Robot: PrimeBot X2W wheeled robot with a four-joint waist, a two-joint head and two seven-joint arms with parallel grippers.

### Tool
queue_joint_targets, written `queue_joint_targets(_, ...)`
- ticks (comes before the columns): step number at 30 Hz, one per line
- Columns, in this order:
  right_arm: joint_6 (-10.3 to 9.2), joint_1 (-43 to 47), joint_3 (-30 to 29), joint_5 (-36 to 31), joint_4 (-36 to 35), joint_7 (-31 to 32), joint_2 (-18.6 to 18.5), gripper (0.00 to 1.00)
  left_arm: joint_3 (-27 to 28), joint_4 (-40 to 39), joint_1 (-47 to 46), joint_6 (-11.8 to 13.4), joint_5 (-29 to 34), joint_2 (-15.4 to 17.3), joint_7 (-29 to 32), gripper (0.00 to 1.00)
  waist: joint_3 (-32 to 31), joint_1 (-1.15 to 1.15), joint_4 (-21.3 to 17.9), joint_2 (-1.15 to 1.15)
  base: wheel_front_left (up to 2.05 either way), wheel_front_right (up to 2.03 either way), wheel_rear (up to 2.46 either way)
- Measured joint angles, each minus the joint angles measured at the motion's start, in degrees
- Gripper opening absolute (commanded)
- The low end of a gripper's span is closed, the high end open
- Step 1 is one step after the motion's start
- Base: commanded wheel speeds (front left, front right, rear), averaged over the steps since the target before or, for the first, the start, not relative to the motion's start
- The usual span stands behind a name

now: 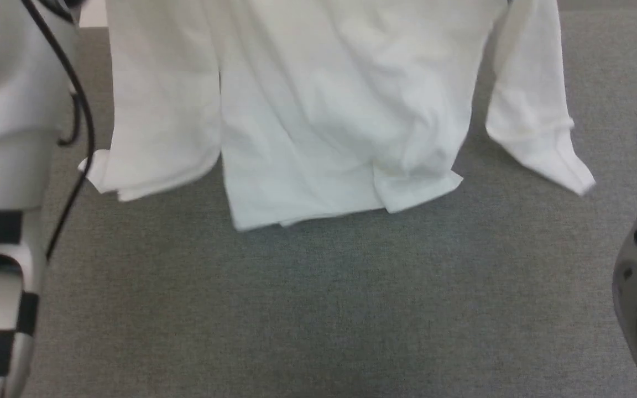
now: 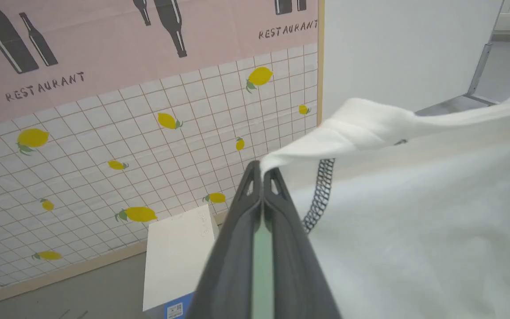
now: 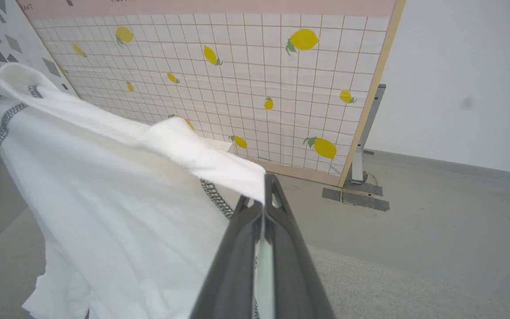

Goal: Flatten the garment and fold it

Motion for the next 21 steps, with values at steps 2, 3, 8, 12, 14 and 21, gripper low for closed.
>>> queue_joint_targets(2,0.00,-4.37,-0.82,-1.45,2.42,-2.77,0.67,0.00,0.03,1.18,-3.66,0.40,2.00,0.22,-3.41,0.00,0.90,0.00,-0.26,0.00,0.00,0.00,0.00)
queue_joint_targets(3,0.00,-6.03,-0.81,-2.09,3.24,-4.00,0.85,0.00,0.00,1.53,-5.07,0.77,2.57,0.31,-4.94,0.00,1.25,0.00,-0.37,0.00,0.00,0.00,0.00)
queue_joint_targets(8,0.02,-13.57,-1.44,-6.47,7.72,-12.95,1.63,0.00,0.07,3.42,-11.09,2.02,6.25,1.10,-13.79,0.00,3.10,0.00,-0.91,0.00,0.00,0.00,0.00)
queue_joint_targets(12,0.04,-18.25,-2.10,-8.58,10.76,-21.29,1.90,0.00,1.07,4.75,-14.12,3.44,7.87,1.36,-20.86,0.00,4.40,0.00,-1.10,0.00,0.00,0.00,0.00)
queue_joint_targets(14,0.05,-19.90,-2.04,-8.75,12.32,-24.24,2.01,0.00,1.57,5.58,-14.89,3.57,7.88,1.34,-22.75,0.00,4.90,0.00,-1.05,0.00,0.00,0.00,0.00)
queue_joint_targets(21,0.04,-19.50,0.54,-5.36,17.46,-26.15,1.94,0.00,1.23,9.01,-13.55,2.15,6.64,1.30,-24.07,0.00,5.15,0.00,-0.22,0.00,0.00,0.00,0.00)
